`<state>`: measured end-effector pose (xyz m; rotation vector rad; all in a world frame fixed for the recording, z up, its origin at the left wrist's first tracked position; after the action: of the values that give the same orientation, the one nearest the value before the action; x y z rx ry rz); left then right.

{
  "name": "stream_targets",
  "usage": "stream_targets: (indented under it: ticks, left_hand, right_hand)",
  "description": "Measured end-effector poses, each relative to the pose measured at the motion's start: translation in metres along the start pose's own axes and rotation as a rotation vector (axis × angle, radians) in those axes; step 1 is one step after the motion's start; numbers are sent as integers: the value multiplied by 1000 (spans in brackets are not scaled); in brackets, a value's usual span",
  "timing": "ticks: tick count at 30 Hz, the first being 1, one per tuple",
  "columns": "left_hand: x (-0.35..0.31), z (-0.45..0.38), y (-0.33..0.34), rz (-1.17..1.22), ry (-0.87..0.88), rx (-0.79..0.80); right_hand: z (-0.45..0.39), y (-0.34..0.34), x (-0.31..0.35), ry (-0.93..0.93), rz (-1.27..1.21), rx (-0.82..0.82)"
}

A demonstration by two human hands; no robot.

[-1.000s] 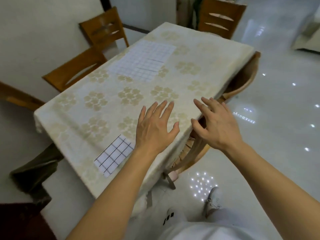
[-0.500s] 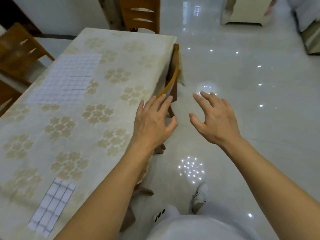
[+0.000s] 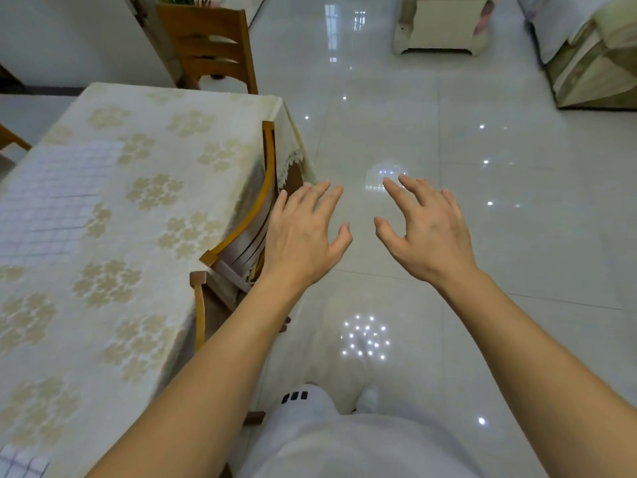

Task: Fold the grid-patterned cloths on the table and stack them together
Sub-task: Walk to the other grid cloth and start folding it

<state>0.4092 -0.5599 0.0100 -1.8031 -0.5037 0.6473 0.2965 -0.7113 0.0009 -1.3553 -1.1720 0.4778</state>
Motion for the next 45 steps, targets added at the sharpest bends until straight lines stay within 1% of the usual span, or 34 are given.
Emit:
stream_targets:
  ticks: [5,11,17,24,30,36,39,45]
  left_hand:
    - [-2,-36,20,-4,14,26]
    - [14,-95,47,-5,19,52]
    - [43,-185,72,19,37,41]
    - [87,-291,91,22,42,49]
    - [114,-356,110,29,2,78]
    - [134,-412,127,6,-41,48]
    - [139,-446,141,-34,-92,79]
    - [131,-525,167,-74,-133,30]
  right_hand:
    - [-34,8,-24,21,-11,7]
    - [-91,27,-45,40,2,37]
    - [-186,41,-56,32,39,45]
    - [-304,59,-50,3,65,47]
    - [-369,78,-58,-13,69,73]
    - [-434,99,-71,-43,56,101]
    - [-470,108,-85,-65,56,130]
    - [-556,116,-128,-135,43,140]
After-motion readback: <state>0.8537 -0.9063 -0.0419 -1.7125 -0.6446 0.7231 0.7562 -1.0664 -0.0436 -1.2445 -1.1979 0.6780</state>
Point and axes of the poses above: each hand's wrist, its own z-axis away from the middle knuckle, its own y-axis out of the palm, x = y × z, the point moved 4 cm from there along -z, towards the middle knuckle, and after that the axes turned 2 degrees about -y, right-handed, at the moved point
